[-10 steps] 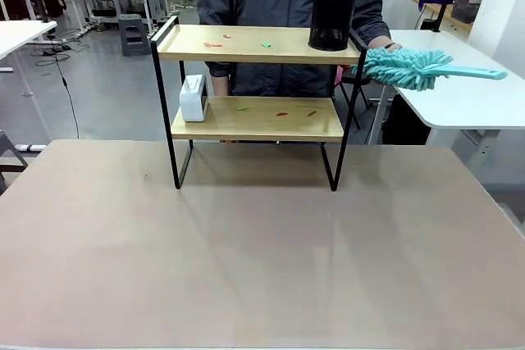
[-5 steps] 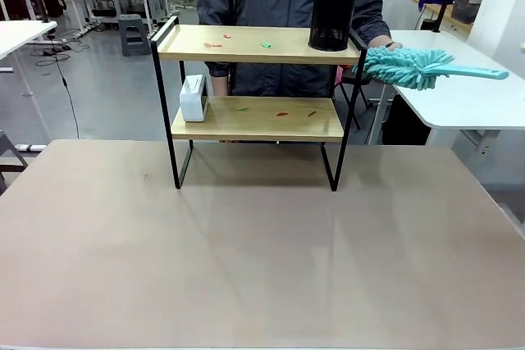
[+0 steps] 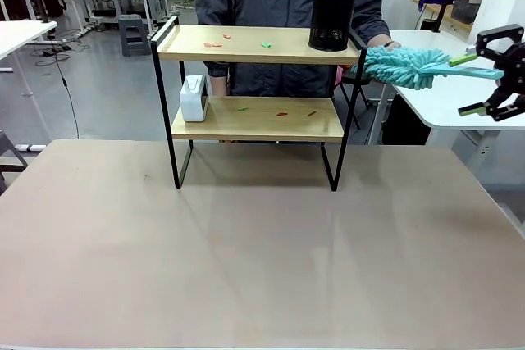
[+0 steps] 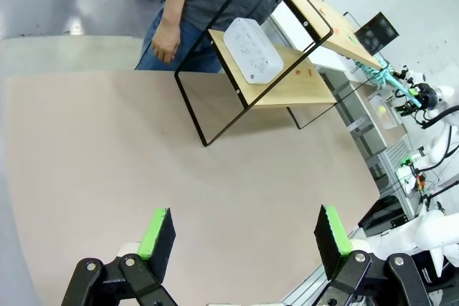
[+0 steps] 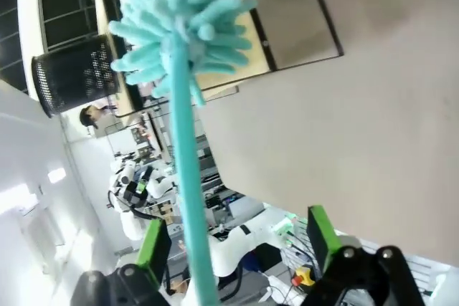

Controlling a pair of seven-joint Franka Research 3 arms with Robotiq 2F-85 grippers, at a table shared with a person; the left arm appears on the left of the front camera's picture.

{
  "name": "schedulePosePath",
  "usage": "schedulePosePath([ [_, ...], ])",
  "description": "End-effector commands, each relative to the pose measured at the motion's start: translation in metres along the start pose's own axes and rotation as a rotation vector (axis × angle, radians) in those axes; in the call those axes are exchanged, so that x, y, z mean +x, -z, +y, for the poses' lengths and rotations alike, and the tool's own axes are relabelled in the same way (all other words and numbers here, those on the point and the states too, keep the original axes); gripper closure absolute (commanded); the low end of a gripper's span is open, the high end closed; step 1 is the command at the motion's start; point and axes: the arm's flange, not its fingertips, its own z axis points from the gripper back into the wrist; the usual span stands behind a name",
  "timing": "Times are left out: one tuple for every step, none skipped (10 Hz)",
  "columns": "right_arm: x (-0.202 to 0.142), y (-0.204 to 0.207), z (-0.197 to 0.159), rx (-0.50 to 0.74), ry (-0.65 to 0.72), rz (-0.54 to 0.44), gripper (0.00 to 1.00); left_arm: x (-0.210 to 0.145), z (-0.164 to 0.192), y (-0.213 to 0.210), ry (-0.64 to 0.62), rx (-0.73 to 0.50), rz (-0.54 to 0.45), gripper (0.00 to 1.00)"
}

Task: Clean the shelf.
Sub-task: Pick up the Duster from the human.

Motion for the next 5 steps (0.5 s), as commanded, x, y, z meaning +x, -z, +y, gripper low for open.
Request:
schedulePosePath([
  [0.007, 0.003, 0.01, 0.096, 0.021, -0.02, 0.0, 0.002, 0.0, 0.0, 0.023, -0.014, -0.01, 0.0],
  [0.009, 0.004, 0.009, 0.116, 0.025, -0.013, 0.0, 0.002, 0.0, 0.0, 0.023, -0.014, -0.01, 0.0],
  [0.011, 0.005, 0.009, 0.143, 0.026, -0.017, 0.0, 0.002, 0.0, 0.0, 0.023, -0.014, -0.01, 0.0],
  [0.014, 0.004, 0.008, 0.163, 0.014, -0.038, 0.0, 0.002, 0.0, 0.0, 0.023, -0.014, -0.01, 0.0],
  [0.018, 0.005, 0.006, 0.163, 0.014, -0.065, 0.6, 0.002, 0.0, 0.0, 0.023, -0.014, -0.01, 0.0],
])
